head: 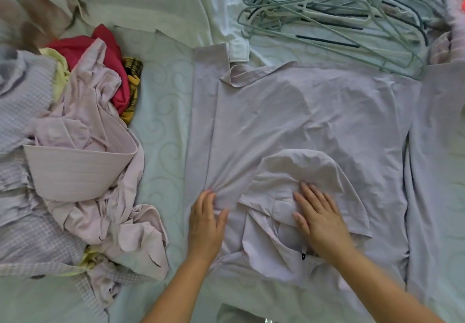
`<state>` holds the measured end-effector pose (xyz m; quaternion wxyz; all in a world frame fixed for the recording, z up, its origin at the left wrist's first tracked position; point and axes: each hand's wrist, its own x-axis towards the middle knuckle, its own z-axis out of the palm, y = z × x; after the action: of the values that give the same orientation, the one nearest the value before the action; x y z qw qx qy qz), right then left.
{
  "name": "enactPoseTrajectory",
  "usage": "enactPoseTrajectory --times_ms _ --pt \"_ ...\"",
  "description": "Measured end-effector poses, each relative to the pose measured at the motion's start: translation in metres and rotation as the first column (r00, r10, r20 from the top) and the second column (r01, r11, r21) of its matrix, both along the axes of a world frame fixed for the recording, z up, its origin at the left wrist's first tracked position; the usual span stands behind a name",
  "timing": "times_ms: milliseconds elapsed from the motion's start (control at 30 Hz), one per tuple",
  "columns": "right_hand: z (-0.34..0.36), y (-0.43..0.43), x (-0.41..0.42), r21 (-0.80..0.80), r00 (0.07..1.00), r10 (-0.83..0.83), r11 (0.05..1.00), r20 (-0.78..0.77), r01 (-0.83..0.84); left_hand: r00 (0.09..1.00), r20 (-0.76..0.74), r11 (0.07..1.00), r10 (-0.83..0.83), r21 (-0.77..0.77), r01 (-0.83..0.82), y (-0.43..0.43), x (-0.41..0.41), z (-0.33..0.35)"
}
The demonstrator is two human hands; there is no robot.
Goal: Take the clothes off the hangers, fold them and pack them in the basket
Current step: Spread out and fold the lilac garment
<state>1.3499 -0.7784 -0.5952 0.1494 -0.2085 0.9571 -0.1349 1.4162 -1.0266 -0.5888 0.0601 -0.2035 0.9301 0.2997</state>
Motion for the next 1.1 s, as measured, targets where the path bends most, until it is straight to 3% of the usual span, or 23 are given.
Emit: enactPoseTrajectory --times_ms 67,200,367,567,700,833,967,1033,1100 --pt "0.003 -0.013 -0.011 0.001 0.997 -0.074 0.997 0.028 0.074 1.0 0.004 0.999 0.02 -0.035 -0.02 -0.014 0.004 0.003" --pt "0.02 -0.06 -0.057 -0.157 0.973 -0.22 0.961 0.063 0.227 0.942 0.045 0.943 0.331 -0.04 -0.33 -0.03 0.014 0.005" --pt "0.021 -0.14 -0.149 -0.336 0.968 -0.159 0.916 0.194 0.217 0.746 0.301 0.703 0.594 0.256 -0.664 -0.028 0.025 0.013" --pt "0.005 -0.212 -0.24 -0.318 0.927 -0.073 0.927 0.368 0.199 0.71 0.493 0.547 0.502 0.455 -0.703 -0.035 0.03 0.012" --pt "0.004 -0.226 -0.254 -0.39 0.893 -0.089 0.878 0.441 0.279 0.694 0.584 0.5 0.422 0.489 -0.715 -0.042 0.039 0.009" --pt "0.018 -0.222 -0.265 -0.44 0.849 -0.205 0.782 0.487 0.441 0.664 0.626 0.239 0.41 0.629 -0.74 -0.045 0.044 0.019" --pt "0.049 -0.206 -0.295 -0.479 0.84 -0.381 0.695 0.387 0.536 0.721 0.611 0.086 0.327 0.741 -0.666 -0.043 0.037 0.045" --pt "0.067 -0.185 -0.314 -0.467 0.877 -0.408 0.742 0.256 0.481 0.778 0.581 0.104 0.24 0.781 -0.616 -0.034 0.03 0.061" --pt "0.083 -0.162 -0.325 -0.411 0.908 -0.396 0.811 0.139 0.417 0.833 0.538 0.184 0.131 0.812 -0.554 -0.018 0.025 0.072"
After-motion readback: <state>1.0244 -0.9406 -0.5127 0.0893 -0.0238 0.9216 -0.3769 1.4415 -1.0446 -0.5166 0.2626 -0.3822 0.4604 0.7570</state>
